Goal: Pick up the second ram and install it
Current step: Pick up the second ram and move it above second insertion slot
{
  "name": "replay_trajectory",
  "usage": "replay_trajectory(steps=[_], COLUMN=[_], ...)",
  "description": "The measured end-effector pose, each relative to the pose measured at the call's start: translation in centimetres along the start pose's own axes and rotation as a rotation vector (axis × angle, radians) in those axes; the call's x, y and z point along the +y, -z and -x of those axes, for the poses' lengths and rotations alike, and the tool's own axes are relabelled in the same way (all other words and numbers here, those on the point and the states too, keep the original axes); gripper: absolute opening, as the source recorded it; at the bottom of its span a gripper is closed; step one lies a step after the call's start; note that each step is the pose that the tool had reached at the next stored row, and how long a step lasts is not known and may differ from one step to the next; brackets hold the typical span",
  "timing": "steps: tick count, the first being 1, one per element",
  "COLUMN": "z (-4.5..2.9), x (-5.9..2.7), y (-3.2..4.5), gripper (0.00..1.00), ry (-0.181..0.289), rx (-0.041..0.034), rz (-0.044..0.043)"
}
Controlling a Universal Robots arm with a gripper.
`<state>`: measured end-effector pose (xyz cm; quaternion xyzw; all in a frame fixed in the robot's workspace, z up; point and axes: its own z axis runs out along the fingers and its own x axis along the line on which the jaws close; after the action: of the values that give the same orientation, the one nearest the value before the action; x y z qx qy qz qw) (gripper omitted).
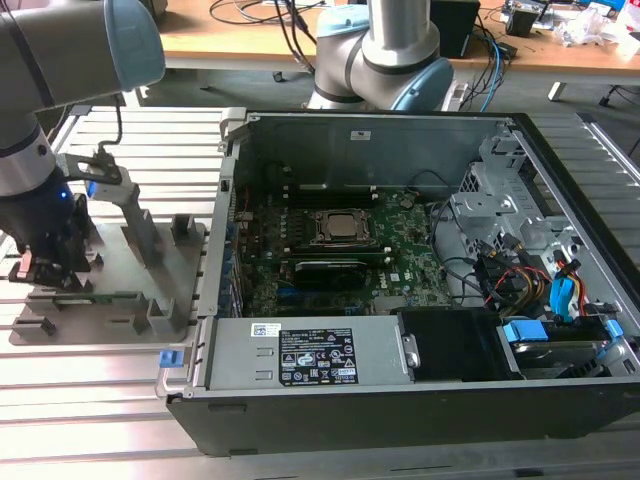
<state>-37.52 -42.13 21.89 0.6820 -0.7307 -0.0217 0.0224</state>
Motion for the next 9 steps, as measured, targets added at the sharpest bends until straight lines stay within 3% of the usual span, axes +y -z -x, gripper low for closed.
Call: replay_trajectory(steps=[3,4,6,9], z=[-1.25,-1.72,-2.06,-2.13], x=[-0.09,-0.15,-0.43,-1.60], y=[-0.01,-0.11,-0.24,-1.14], gripper=[0.36,0.36,0.36,0.36], ry=[0.000,0.001,0.002,0.001], rx=[-0.0003,-0.0099,-0.0239,-0.0244], rz=[-0.0001,0.0015,0.0039,0.0148])
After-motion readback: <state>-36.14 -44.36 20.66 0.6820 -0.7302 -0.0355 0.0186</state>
